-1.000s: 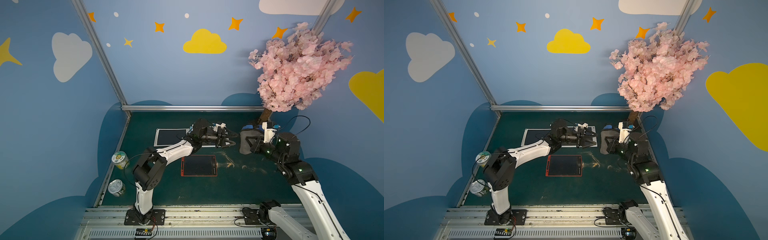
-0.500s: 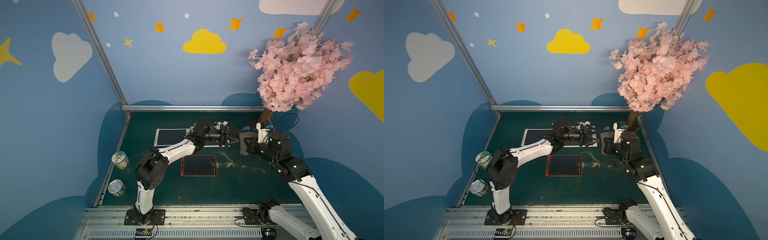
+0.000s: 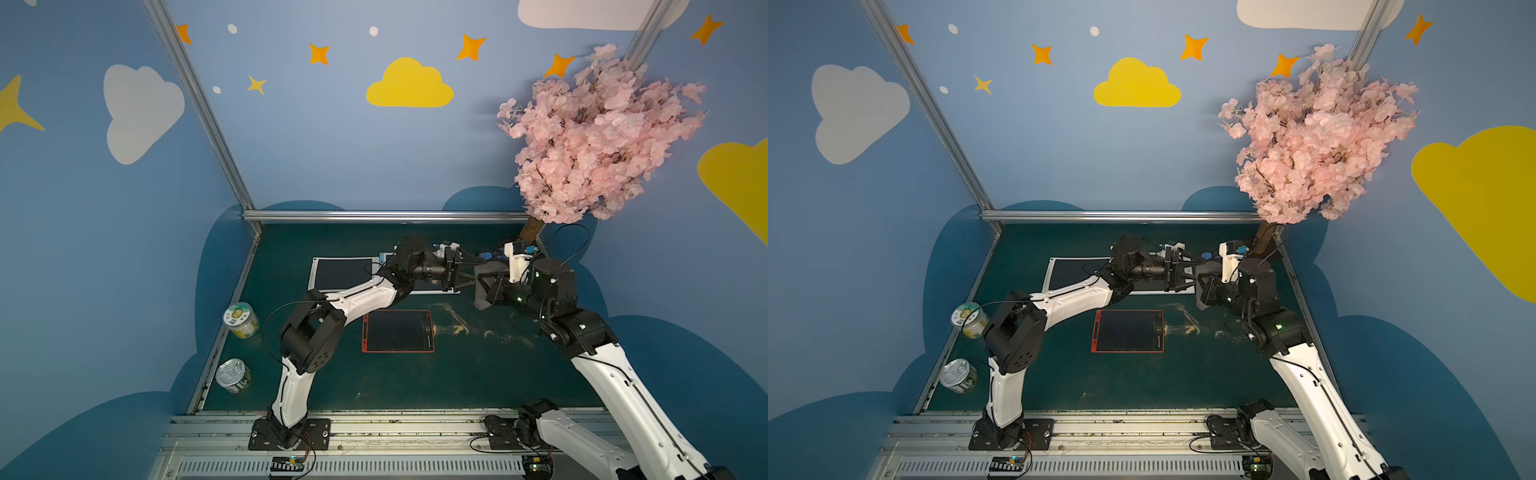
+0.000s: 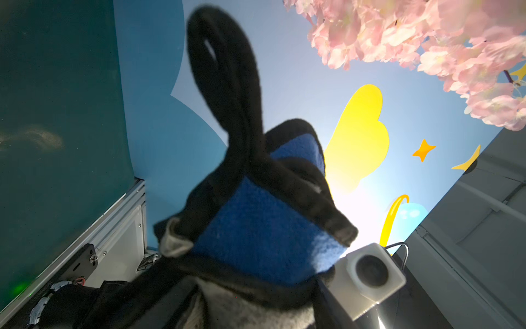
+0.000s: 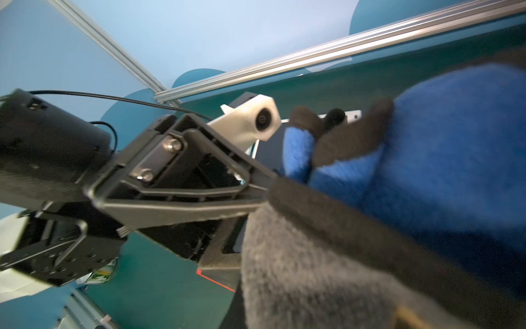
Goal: Wipe the drawing tablet
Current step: Adjust the cleaning item.
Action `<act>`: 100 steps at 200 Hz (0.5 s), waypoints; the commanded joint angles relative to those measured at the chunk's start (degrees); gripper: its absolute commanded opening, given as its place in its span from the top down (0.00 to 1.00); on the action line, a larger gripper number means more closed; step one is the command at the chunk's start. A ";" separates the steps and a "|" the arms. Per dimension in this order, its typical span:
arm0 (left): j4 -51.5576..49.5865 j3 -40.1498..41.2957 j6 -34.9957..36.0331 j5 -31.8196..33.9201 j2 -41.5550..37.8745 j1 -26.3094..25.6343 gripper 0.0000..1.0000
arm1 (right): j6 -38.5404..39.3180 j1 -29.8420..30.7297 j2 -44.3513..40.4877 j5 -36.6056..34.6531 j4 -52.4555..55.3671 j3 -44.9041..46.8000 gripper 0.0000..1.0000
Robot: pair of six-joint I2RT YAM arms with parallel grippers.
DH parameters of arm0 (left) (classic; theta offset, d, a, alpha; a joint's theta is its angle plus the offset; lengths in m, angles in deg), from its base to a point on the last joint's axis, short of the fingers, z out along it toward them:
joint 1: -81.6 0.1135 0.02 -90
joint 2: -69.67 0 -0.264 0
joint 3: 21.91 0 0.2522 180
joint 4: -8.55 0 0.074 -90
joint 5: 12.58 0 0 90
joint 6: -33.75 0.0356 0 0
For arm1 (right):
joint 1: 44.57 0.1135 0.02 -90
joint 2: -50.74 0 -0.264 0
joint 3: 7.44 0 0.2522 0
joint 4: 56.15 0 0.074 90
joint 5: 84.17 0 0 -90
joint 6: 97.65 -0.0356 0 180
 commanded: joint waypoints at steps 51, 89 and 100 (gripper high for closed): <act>3.51 -0.78 -0.83 -1.40 0.87 -0.68 0.42 | -8.36 -1.61 4.84 17.55 -11.55 3.04 1.00; 6.40 0.14 -1.63 -1.39 0.36 -0.52 0.66 | -7.86 -4.48 4.81 17.66 -7.94 3.35 1.00; 6.52 -0.09 -1.47 -1.73 0.31 -0.51 0.80 | -7.42 -5.34 4.42 17.72 -6.91 3.36 1.00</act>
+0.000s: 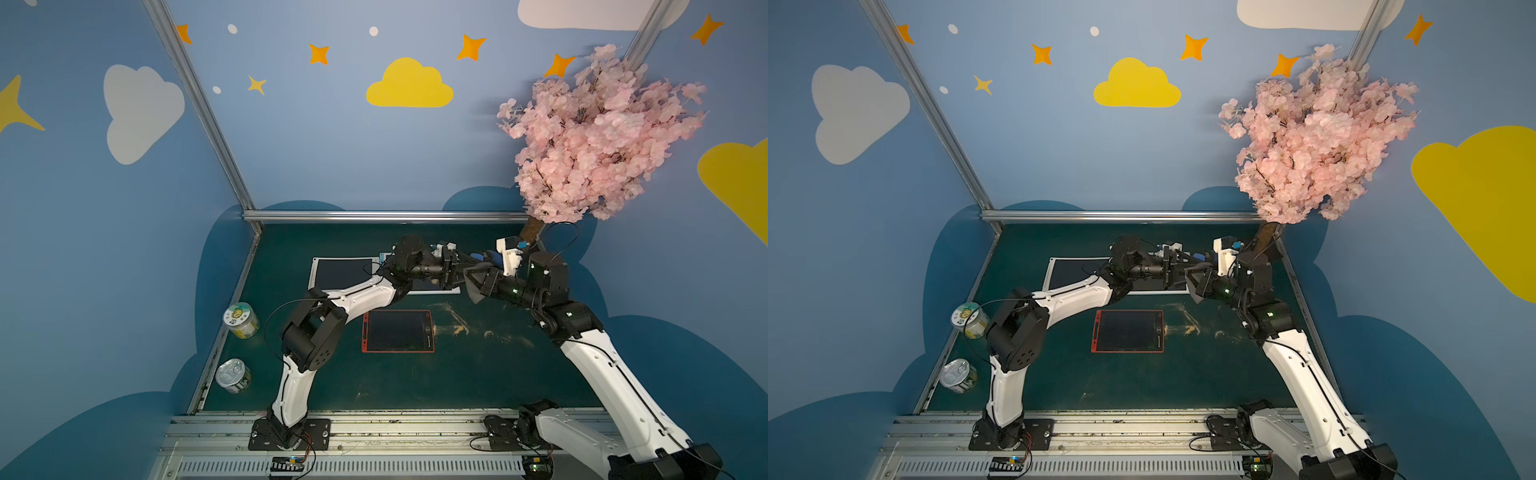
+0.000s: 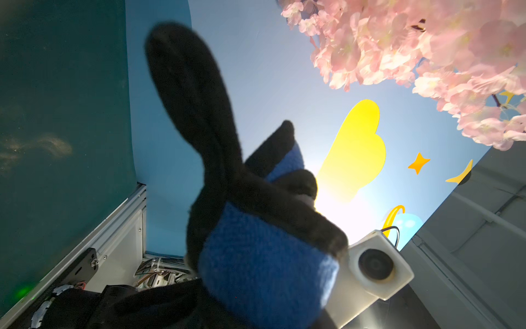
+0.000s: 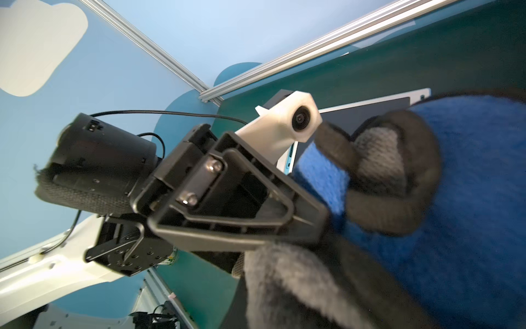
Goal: Wipe the drawing tablet
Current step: Adjust the cleaning item.
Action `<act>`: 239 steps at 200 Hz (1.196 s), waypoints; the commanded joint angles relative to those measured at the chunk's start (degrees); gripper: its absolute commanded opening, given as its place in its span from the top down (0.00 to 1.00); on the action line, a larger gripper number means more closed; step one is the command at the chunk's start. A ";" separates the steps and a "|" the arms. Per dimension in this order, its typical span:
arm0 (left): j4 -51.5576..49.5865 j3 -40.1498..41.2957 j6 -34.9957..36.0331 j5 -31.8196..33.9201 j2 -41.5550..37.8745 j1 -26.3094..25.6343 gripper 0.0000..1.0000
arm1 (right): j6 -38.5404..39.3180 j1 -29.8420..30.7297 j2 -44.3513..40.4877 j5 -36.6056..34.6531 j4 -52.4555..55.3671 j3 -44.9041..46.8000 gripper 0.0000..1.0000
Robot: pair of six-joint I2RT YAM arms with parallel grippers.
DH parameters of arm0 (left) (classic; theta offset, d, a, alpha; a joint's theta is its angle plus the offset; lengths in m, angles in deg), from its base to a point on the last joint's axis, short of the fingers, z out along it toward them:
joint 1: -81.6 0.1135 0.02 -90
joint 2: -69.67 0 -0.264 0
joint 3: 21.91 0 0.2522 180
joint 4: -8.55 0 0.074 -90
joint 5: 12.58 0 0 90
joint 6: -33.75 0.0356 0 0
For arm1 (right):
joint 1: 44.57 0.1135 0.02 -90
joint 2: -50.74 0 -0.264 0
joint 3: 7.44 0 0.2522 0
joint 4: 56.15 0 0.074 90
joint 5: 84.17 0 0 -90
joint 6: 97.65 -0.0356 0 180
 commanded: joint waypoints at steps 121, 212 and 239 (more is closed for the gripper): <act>-21.07 1.85 36.02 -9.59 -4.90 7.89 0.97 | 0.53 -9.43 -6.02 -0.09 15.30 -4.67 0.08; 39.37 7.11 -3.79 -13.57 1.16 8.98 0.97 | -20.50 -11.42 5.30 35.98 -15.47 2.74 0.05; 35.72 6.78 -1.69 -12.69 -0.44 8.00 0.97 | -18.75 -10.52 5.24 35.28 -14.64 2.87 0.05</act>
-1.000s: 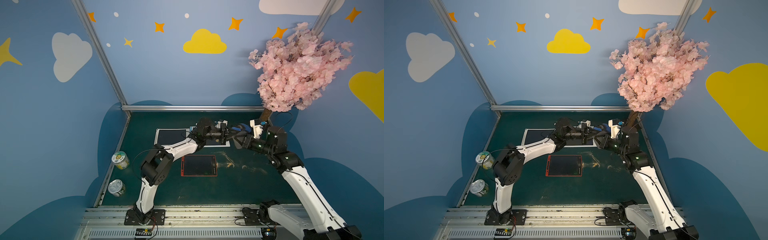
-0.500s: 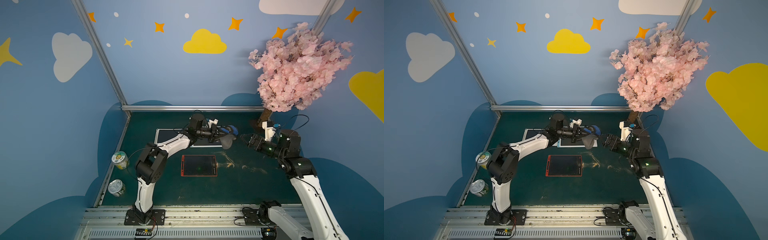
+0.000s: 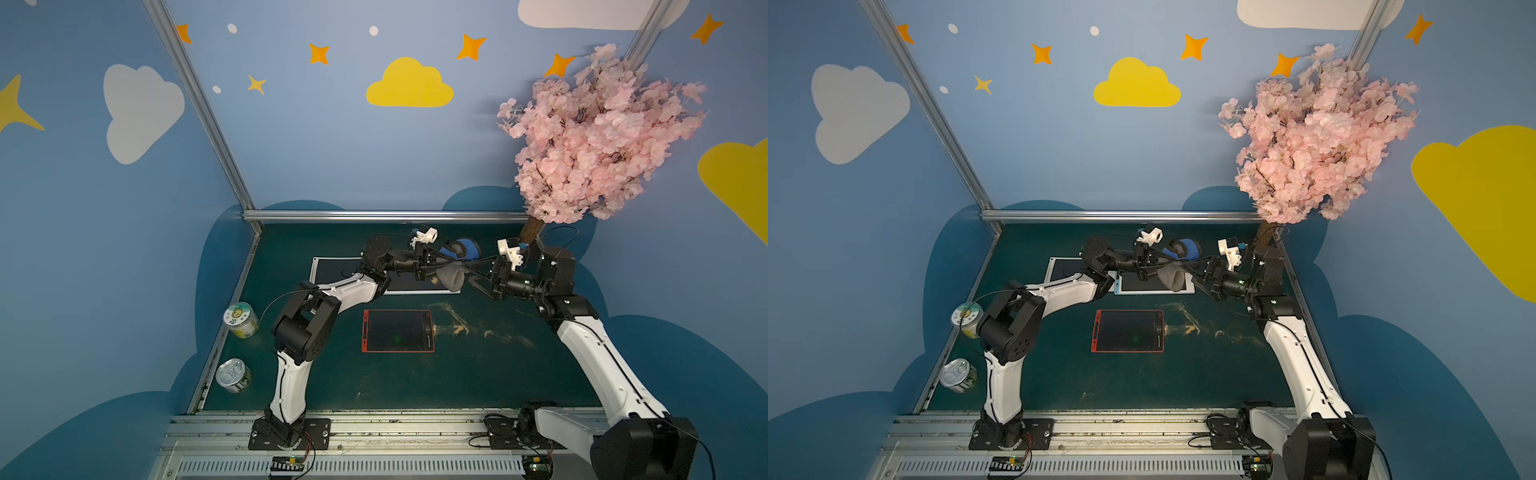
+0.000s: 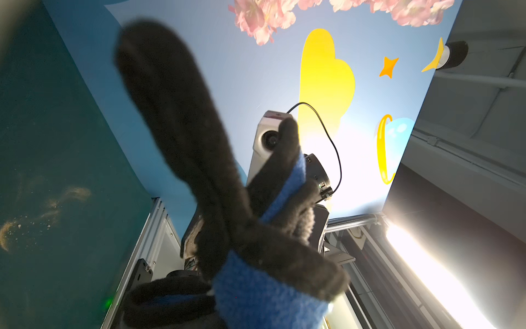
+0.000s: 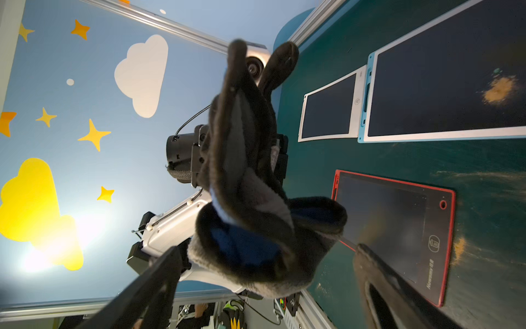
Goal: Wipe the drawing tablet
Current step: Adjust the cleaning item, then wipe the dirt from the drawing tablet.
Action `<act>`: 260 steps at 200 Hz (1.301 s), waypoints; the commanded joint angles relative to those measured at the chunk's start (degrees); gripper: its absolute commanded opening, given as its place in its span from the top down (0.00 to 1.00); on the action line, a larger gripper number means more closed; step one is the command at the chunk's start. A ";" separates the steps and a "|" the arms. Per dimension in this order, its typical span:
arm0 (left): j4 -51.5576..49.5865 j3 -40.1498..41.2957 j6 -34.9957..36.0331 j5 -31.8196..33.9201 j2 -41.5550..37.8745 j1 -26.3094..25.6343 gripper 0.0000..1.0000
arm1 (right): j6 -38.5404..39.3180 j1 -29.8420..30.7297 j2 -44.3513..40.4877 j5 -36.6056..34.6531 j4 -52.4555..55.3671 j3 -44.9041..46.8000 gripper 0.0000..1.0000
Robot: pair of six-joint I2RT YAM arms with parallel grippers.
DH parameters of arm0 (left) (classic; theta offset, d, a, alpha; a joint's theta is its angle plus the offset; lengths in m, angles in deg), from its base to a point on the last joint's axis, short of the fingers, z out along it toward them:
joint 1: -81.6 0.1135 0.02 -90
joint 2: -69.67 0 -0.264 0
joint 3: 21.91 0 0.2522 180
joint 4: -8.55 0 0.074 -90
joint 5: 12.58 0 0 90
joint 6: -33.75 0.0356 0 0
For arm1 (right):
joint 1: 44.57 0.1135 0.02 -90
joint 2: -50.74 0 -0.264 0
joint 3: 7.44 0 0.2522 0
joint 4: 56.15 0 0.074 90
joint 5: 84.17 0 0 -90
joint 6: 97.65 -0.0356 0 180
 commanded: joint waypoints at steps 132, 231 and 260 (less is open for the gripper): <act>9.61 -3.13 -13.20 -0.90 1.96 -6.10 0.97 | -0.59 1.41 -2.32 -1.05 -5.95 -0.73 0.52; -10.08 8.27 3.82 -1.50 -7.26 -0.47 0.32 | 9.20 1.18 -6.98 -8.21 7.14 -3.64 1.00; -48.40 13.56 31.98 2.26 -18.45 5.89 0.30 | 16.55 1.73 -9.58 -15.84 16.43 -5.94 1.00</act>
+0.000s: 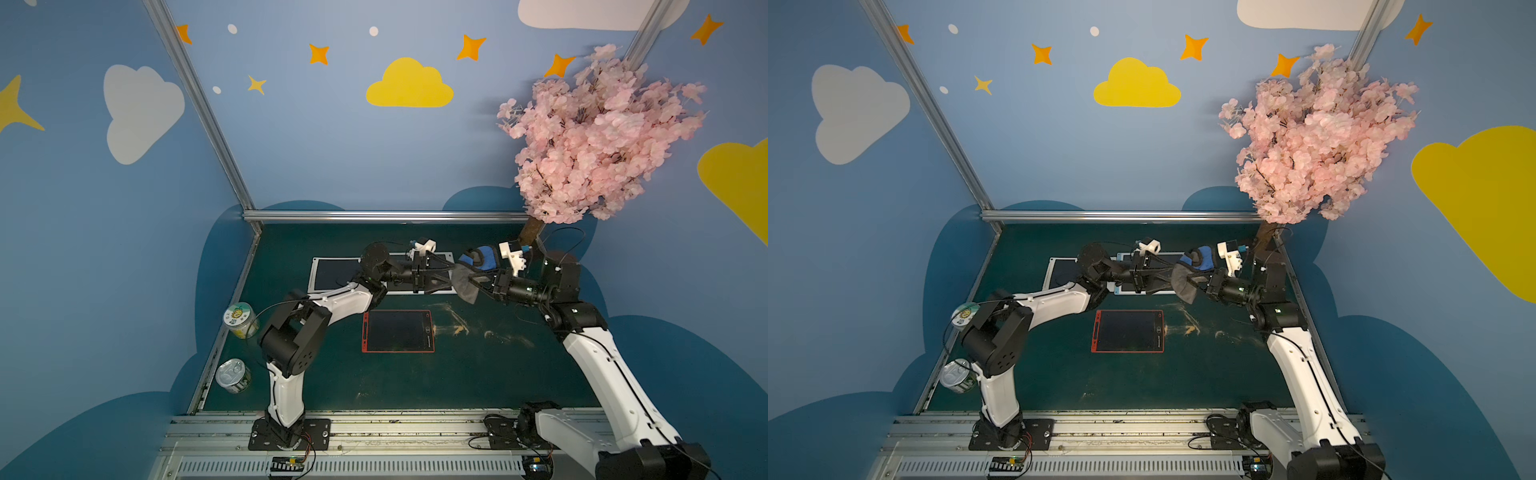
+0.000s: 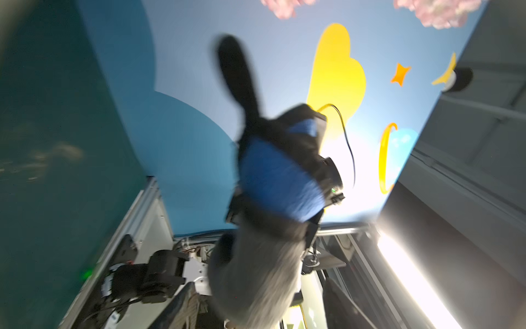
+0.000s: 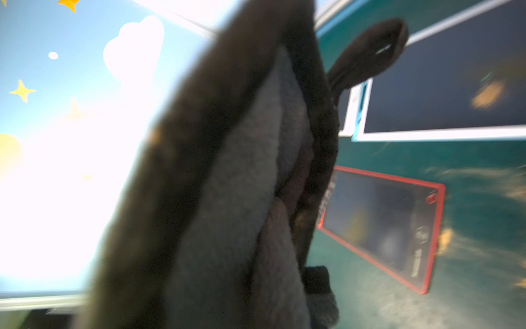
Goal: Wipe the drawing tablet
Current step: Wipe the dirt from the drawing tablet.
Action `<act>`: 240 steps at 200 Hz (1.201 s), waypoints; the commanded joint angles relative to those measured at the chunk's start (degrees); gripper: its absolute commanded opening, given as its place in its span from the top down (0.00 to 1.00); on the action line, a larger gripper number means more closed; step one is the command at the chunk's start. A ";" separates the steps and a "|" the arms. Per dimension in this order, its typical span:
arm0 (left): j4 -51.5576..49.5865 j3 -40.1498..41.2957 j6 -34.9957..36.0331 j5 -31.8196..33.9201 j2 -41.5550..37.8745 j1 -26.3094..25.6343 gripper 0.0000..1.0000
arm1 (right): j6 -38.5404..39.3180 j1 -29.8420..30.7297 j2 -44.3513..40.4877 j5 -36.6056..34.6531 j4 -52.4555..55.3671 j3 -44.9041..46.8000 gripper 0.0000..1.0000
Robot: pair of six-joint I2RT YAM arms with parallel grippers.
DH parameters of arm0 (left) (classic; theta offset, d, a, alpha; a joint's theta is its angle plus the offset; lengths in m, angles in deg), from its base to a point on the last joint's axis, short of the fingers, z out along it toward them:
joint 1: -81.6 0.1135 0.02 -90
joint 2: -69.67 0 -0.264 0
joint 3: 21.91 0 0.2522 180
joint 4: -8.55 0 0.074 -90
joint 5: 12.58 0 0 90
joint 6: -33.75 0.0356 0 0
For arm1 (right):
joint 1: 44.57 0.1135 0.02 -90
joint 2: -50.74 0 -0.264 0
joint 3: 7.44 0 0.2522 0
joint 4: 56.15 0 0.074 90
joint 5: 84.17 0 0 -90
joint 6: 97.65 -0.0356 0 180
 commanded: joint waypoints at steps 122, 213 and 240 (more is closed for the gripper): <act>-71.13 30.80 62.32 49.65 -41.42 8.42 0.01 | 11.98 38.79 15.45 -40.90 10.40 3.50 1.00; -76.27 22.43 72.74 55.68 -23.86 7.86 0.54 | 12.86 43.38 38.45 -35.23 12.93 -12.90 1.00; -76.47 19.36 74.89 58.58 -20.37 7.01 0.67 | 12.79 43.45 38.55 -35.63 13.03 -12.76 1.00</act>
